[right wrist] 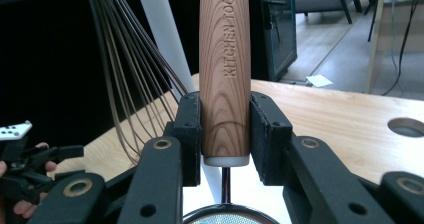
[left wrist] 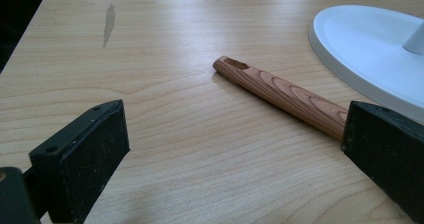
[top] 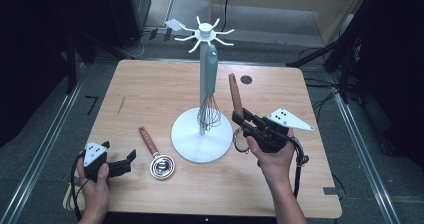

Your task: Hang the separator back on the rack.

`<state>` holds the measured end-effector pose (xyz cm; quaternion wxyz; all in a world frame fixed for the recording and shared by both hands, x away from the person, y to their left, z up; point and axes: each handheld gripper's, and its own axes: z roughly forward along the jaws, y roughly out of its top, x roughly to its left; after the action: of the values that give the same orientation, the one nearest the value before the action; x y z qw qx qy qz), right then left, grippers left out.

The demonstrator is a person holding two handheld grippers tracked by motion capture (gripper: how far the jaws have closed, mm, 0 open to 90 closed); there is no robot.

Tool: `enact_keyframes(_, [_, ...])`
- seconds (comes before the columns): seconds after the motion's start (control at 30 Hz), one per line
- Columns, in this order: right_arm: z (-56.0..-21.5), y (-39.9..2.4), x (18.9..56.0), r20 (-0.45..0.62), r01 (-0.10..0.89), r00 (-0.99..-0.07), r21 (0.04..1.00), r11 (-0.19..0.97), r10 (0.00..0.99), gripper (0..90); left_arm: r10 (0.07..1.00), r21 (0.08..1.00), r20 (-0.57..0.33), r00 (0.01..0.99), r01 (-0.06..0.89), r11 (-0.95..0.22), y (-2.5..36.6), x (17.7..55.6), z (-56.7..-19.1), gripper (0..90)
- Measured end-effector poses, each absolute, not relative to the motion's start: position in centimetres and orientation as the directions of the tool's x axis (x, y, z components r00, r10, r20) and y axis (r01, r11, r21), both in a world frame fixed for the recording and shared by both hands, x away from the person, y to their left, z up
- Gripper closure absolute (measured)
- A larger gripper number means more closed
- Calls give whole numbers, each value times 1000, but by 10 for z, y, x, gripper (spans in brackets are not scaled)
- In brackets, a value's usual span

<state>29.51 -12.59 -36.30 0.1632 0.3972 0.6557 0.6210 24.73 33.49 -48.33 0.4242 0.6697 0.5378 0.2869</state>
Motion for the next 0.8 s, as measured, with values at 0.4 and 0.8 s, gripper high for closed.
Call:
enact_keyframes(0.4, [-347,-125,296,262,281,-645,955,-96,718,701,964,878,-70,256,475,-62,335,247,-483,0])
enact_keyframes(0.8, [-333,-127,295,252,255,-652,961,-107,715,701,965,876,-60,256,477,-72,334,247,-483,0])
